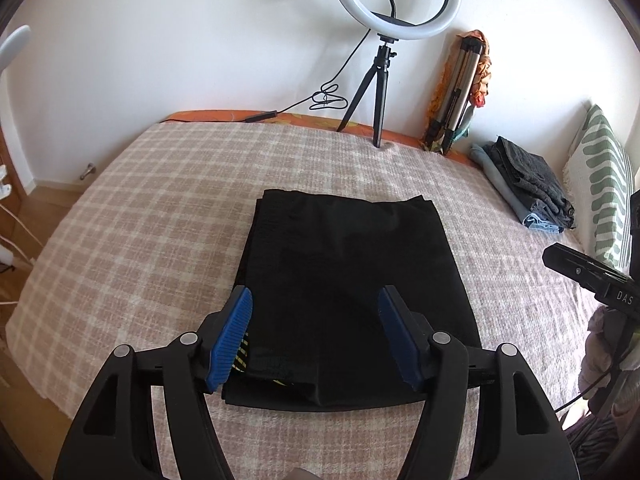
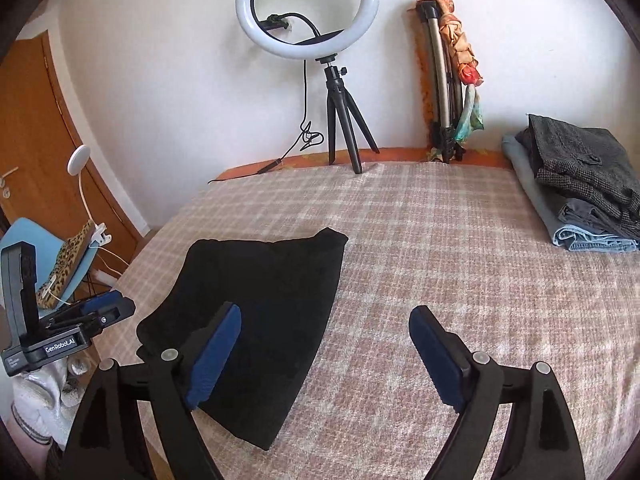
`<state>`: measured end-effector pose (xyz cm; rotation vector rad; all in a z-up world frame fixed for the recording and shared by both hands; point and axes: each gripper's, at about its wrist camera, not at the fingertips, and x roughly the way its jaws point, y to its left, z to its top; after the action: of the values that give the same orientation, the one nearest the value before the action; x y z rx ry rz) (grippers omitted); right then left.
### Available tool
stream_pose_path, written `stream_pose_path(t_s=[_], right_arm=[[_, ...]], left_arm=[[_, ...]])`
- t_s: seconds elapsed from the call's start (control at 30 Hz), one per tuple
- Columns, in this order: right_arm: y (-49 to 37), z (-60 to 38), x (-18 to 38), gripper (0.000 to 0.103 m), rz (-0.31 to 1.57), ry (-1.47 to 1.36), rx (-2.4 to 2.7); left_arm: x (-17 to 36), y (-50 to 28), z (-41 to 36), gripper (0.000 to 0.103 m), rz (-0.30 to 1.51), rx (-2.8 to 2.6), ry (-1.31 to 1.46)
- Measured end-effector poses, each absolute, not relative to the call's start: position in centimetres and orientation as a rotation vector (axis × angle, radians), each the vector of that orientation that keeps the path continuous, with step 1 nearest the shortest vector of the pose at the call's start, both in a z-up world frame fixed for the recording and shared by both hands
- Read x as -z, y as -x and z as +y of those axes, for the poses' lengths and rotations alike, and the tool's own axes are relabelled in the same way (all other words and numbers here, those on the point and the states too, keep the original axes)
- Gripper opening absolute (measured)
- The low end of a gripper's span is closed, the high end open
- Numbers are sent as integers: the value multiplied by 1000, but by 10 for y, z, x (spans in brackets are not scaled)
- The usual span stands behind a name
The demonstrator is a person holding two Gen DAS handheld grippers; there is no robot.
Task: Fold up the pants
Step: 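Close the left tool on one folded pants edge while the right tool grips the other edge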
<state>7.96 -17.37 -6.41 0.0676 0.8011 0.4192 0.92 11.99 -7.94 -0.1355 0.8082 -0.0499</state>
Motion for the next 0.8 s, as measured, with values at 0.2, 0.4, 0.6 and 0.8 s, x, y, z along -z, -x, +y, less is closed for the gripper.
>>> stream_pose_path(t_s=[0.2,0.4,0.6,0.8], right_arm=[[-88,-163,79,88,863,-8,-433],[-112,-163,91,86,940,-80,-475],[-143,-156,108,81,1040,-137,-549],[-179,-157,135,74,1143,-270,-613]], left_arm=[[96,-19,143,65,873,27,189],[102,-44,174,65,936,76,274],[126,-82,186,63,1053,167,330],[136,-117,200,63,1091,237,393]])
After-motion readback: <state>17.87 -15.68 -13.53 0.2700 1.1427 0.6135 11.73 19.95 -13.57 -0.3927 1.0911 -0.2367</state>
